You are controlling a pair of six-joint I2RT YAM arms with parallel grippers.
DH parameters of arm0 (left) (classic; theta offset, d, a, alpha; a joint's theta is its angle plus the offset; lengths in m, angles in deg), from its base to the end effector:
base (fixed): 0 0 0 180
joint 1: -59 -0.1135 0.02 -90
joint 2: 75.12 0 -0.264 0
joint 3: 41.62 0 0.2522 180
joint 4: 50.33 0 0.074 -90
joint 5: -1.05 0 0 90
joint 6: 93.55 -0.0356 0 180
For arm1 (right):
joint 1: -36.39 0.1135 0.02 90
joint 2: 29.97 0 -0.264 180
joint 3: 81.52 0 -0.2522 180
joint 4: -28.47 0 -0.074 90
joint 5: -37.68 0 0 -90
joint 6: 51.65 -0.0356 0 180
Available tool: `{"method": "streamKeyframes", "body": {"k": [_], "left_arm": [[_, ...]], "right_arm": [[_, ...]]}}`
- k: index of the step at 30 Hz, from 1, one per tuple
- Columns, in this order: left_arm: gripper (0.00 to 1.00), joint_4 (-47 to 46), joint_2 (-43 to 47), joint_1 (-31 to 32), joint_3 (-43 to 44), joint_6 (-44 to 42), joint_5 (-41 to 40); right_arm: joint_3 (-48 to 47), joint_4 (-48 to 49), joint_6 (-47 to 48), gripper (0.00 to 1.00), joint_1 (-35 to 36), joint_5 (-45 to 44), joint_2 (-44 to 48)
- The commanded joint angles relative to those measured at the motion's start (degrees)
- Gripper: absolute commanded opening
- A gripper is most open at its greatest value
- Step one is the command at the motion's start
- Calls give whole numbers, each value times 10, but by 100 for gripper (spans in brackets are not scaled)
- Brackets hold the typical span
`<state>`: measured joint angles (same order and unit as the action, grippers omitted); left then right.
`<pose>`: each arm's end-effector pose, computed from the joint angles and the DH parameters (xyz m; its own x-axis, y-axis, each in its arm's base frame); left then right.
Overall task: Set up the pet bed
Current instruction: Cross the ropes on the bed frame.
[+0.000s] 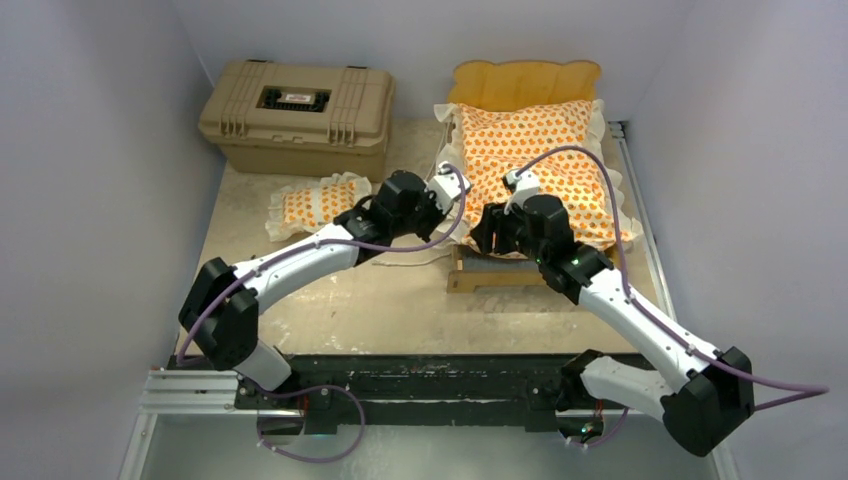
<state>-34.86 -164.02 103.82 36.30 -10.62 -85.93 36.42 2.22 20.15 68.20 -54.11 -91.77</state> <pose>0.2545 -0.2555 0.2806 -0.2228 0.3947 -0.8914 0.7706 0.6313 0.0869 0.2096 0.1287 0.2993 -0.5109 0.0505 -0.8582 -0.3615 0.8931 0.2677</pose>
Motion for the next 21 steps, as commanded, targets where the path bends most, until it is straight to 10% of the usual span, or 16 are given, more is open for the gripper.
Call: {"method": "streamKeyframes", "body": {"k": [1, 21], "left_arm": [[0, 204, -7, 4, 89, -44, 8], [0, 272, 9, 43, 149, -87, 67]], "right_arm": [[37, 63, 51, 57, -1, 59, 28], [152, 320, 82, 56, 0, 251, 45]]}}
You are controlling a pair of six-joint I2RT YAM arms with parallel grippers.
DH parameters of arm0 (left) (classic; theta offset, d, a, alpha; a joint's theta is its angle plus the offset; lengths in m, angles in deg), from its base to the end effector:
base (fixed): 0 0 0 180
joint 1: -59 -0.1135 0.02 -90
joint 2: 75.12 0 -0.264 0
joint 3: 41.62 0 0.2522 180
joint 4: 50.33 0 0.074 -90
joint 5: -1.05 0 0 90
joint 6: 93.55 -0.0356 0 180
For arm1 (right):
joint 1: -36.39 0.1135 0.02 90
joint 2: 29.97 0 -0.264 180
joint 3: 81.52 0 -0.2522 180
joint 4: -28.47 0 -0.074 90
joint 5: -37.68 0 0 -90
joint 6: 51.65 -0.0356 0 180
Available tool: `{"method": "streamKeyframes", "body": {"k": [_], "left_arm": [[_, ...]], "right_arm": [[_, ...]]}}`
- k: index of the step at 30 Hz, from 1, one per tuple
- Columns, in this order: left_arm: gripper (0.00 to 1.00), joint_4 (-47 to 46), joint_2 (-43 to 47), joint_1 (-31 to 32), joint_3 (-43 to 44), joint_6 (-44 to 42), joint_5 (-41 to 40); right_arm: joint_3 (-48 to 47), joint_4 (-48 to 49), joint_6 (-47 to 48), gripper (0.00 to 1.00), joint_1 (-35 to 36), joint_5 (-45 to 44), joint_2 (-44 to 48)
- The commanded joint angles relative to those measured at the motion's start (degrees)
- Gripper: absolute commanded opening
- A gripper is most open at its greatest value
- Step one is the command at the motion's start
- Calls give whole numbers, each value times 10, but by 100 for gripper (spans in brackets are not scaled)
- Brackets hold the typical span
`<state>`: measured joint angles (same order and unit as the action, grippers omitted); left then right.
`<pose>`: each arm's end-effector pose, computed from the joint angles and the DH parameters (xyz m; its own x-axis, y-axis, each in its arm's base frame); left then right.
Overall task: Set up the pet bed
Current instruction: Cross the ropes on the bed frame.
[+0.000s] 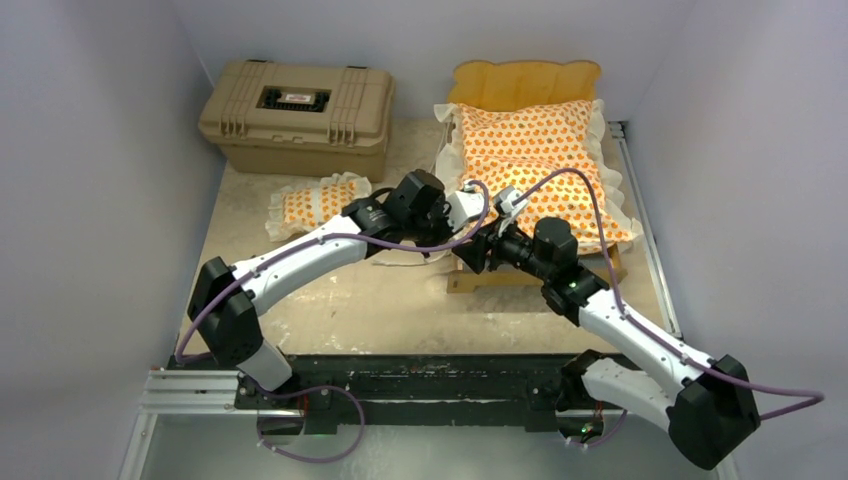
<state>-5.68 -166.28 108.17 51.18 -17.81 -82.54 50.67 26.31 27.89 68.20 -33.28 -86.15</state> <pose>0.2307 -0.2730 0.3101 -0.2339 0.6451 -0.7275 0.8903 0.4427 0.1063 0.1880 0.1303 0.2764 -0.2927 0.0204 -0.9560 -0.7298 0.6412 0.2371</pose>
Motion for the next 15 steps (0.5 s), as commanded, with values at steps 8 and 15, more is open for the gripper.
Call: {"method": "streamKeyframes", "body": {"k": [8, 15], "left_arm": [[0, -22, 53, -1, -7, -30, 61], [26, -95, 99, -5, -70, -29, 33]], "right_arm": [[-2, 85, 12, 5, -1, 83, -52], [-18, 55, 16, 0, -3, 94, -34]]}}
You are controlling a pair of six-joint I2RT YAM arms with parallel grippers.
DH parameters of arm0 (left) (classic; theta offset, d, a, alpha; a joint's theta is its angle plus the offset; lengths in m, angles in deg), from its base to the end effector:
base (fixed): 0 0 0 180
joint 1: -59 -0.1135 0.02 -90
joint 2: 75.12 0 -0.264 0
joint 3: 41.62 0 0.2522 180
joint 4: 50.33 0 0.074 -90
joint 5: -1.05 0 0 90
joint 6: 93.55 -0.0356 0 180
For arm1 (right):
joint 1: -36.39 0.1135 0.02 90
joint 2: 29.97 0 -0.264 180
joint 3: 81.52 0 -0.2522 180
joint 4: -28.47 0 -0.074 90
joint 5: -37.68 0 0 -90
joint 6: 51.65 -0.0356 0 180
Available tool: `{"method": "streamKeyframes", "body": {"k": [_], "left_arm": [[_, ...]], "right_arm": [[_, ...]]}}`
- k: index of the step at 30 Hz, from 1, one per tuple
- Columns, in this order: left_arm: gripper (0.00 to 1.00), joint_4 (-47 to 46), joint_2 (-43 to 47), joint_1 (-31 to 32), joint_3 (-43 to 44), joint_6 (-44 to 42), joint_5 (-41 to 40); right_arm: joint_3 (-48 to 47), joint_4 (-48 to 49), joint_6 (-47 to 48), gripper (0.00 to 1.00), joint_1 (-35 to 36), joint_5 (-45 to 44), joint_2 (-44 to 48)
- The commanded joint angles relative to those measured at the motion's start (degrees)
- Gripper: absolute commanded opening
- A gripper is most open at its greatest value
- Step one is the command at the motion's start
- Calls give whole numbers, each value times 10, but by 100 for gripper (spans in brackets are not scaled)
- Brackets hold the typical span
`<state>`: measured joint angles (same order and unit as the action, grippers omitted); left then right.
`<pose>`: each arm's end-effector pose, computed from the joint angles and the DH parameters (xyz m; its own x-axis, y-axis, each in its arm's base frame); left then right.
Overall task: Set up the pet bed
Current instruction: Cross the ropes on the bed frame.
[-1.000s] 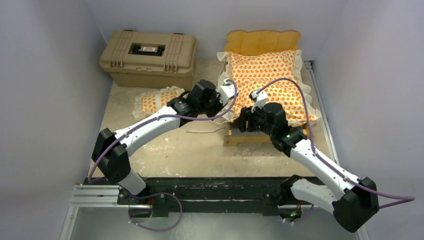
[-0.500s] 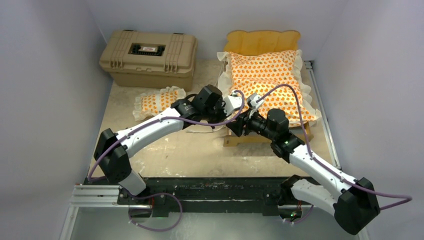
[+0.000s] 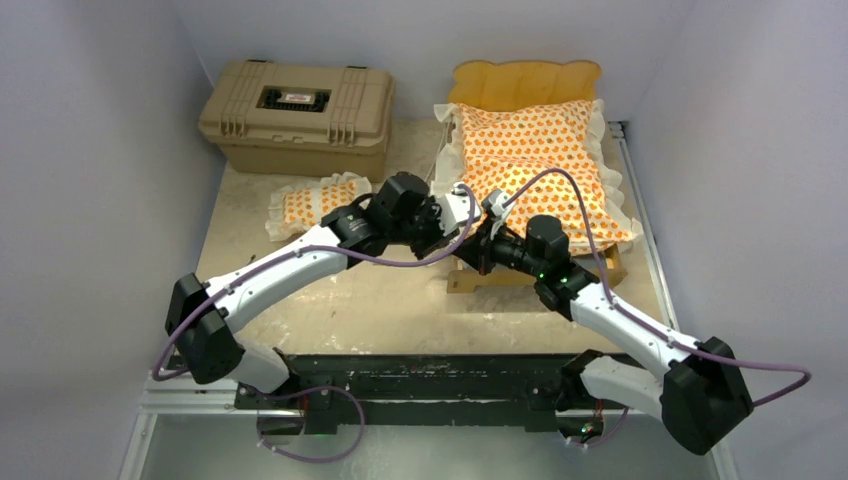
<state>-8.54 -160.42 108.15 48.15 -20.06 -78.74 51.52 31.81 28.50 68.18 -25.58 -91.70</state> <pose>0.2153 -0.2587 0.3302 -0.1424 0.5923 -0.7930 0.9148 0.3846 0.1230 0.1977 0.1414 0.2608 -0.3106 -0.0127 -0.9505 -0.8041 0.5368 0.2555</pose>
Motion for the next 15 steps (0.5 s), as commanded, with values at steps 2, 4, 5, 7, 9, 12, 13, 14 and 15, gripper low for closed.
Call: {"method": "streamKeyframes", "body": {"k": [2, 4, 5, 7, 9, 12, 13, 14, 15], "left_arm": [[30, -105, 52, -8, -80, 2, -4], [32, -149, 63, -12, -116, 13, -10], [33, -168, 68, -13, -134, 18, -13], [34, -205, 75, -14, -162, 30, -15], [34, -240, 81, -15, -185, 42, -12], [37, -295, 89, -15, -215, 61, -4], [37, -308, 91, -15, -222, 66, -4], [38, -318, 91, -15, -227, 70, -3], [38, -326, 91, -15, -231, 74, -2]], "right_arm": [[-27, -1, 6, 0, -4, 16, 33], [-31, -6, 4, 0, -4, 18, 42], [-33, -9, 3, 0, -4, 19, 45], [-37, -13, 1, 0, -4, 22, 51], [-39, -15, 0, 0, -5, 22, 53], [-43, -15, -2, 0, -5, 24, 51], [-45, -15, -2, 0, -5, 26, 49], [-47, -15, -2, 0, -6, 28, 48], [-50, -15, -3, 0, -6, 29, 47]]}}
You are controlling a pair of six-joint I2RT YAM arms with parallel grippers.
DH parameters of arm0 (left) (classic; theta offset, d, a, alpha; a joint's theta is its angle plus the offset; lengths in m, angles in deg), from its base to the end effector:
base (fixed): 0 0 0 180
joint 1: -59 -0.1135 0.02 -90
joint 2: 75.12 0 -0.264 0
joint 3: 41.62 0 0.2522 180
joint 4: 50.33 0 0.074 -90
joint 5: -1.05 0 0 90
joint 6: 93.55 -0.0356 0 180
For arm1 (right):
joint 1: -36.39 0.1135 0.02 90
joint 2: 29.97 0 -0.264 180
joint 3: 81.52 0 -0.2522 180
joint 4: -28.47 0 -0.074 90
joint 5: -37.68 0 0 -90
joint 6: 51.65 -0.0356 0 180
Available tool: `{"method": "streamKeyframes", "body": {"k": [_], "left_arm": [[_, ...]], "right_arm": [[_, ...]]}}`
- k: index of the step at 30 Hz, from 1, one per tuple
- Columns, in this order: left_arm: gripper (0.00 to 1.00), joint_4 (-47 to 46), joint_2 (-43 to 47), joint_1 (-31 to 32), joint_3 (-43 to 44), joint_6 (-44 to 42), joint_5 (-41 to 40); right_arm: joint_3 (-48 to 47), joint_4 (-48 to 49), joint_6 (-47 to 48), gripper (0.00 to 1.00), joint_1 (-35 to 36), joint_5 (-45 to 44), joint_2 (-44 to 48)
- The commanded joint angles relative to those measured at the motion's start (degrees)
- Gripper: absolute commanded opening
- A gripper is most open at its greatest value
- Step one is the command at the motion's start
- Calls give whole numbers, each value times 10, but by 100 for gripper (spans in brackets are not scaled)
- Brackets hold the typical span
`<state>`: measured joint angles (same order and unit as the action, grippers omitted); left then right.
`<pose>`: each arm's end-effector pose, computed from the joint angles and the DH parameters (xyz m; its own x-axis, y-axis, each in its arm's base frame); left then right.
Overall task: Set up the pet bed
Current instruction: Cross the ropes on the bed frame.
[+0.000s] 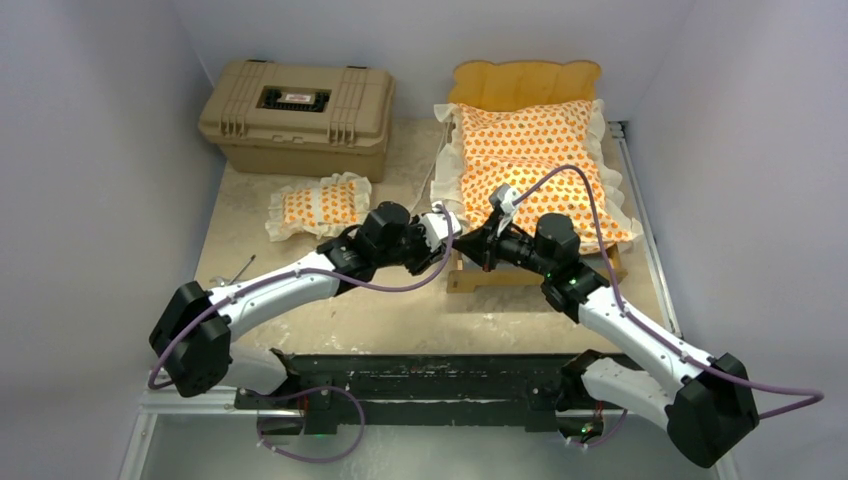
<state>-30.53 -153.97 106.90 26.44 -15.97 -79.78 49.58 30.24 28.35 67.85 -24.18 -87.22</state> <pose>0.2041 -0.2343 0.2698 -0.1559 0.4892 -0.8581 0.8785 0.4658 0.1059 0.1886 0.1351 0.2868 -0.2456 0.0293 -0.9689 -0.8298 0.5103 0.2257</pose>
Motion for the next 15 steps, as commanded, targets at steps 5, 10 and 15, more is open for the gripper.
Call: {"method": "streamKeyframes", "body": {"k": [5, 10, 15], "left_arm": [[38, -153, 22, -2, -40, 51, -1], [38, -170, 21, -3, -52, 64, 29], [39, -188, 42, -3, -76, 76, 57]], "right_arm": [[-32, 4, -7, 0, -3, 15, 7], [-28, 3, -11, 0, -4, 3, 14], [-29, 2, -13, 0, -6, -7, 19]]}}
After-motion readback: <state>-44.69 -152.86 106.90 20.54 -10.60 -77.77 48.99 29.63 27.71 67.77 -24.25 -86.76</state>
